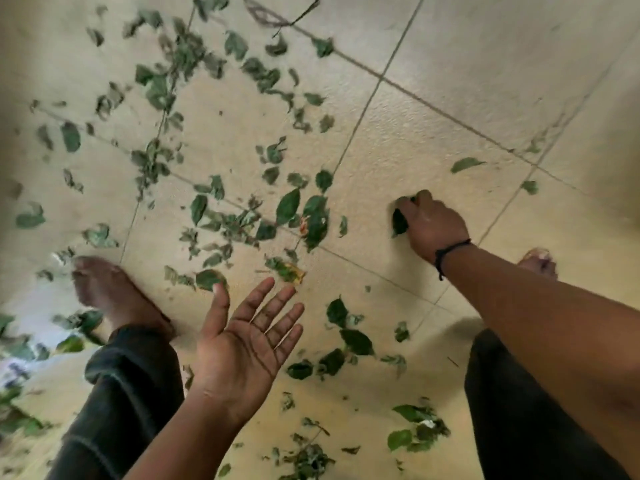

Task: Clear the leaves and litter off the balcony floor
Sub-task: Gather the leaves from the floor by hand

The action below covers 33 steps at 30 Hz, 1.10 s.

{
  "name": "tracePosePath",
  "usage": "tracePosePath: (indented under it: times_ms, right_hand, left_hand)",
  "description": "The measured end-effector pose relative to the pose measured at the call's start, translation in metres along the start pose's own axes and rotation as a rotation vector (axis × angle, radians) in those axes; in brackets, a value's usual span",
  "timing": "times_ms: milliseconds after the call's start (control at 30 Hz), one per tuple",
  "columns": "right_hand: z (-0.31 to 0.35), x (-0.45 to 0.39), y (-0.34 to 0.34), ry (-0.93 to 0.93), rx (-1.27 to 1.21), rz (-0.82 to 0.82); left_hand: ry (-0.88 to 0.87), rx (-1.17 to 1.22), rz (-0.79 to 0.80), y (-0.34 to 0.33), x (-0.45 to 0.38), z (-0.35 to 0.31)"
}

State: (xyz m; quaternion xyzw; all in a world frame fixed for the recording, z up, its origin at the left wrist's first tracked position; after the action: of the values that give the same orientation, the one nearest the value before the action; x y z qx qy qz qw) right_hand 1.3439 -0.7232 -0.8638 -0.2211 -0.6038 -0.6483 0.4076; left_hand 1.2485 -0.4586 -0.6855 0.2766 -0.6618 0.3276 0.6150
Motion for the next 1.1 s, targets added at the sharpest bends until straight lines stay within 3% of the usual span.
tracePosePath:
  times_ms: [133, 267, 333, 433, 533, 633, 767, 867, 967, 1033, 1100]
  right_hand:
    - [0.000, -0.010, 0.001, 0.033, 0.138, 0.001]
    - [0.010, -0.012, 0.015, -0.026, 0.292, 0.023]
    - [0.032, -0.010, 0.025, -0.056, 0.256, 0.041]
    - [0.086, 0.007, 0.050, 0.016, -0.199, 0.130]
    - [0.155, 0.045, 0.087, 0.090, -0.827, 0.394]
    - [0.215, 0.085, 0.118, 0.184, -1.114, 0.595]
    - [0.259, 0.098, 0.130, 0.190, -1.023, 0.442]
    - [0.278, 0.095, 0.139, 0.198, -0.943, 0.378]
    - [0.287, 0.088, 0.153, 0.240, -0.940, 0.403]
    - [0.282, 0.069, 0.149, 0.145, -1.098, 0.352]
    - [0.254, 0.030, 0.122, -0.081, -1.196, 0.199]
  left_hand:
    - [0.066, -0.003, -0.027, 0.018, 0.009, -0.015]
    - [0.012, 0.030, 0.032, 0.018, 0.021, -0.040]
    - [-0.010, 0.021, 0.070, 0.018, 0.023, -0.050]
    - [-0.047, -0.019, 0.105, 0.022, 0.023, -0.062]
    - [-0.116, -0.127, 0.104, 0.027, 0.022, -0.075]
    - [-0.213, -0.352, 0.166, 0.033, 0.023, -0.089]
    - [-0.145, -0.435, 0.351, 0.035, 0.029, -0.100]
    - [-0.217, -0.413, 0.165, 0.036, 0.030, -0.113]
    - [-0.275, -0.255, 0.091, 0.046, 0.032, -0.133]
    - [-0.310, -0.127, 0.042, 0.054, 0.035, -0.148]
    - [-0.353, -0.049, 0.021, 0.058, 0.037, -0.158]
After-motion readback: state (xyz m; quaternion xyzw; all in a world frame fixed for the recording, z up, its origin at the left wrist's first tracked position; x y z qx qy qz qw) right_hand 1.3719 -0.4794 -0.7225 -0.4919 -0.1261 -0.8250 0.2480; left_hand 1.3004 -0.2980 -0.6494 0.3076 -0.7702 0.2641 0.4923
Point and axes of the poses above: each hand's wrist, its own x-axis away from the middle knuckle, its own y-axis out of the back of the hand, z = x × y, the point moved 1 cm from there along -x, towards the middle knuckle, and after that the axes turned 6 degrees about z, right-handed, at the moved point
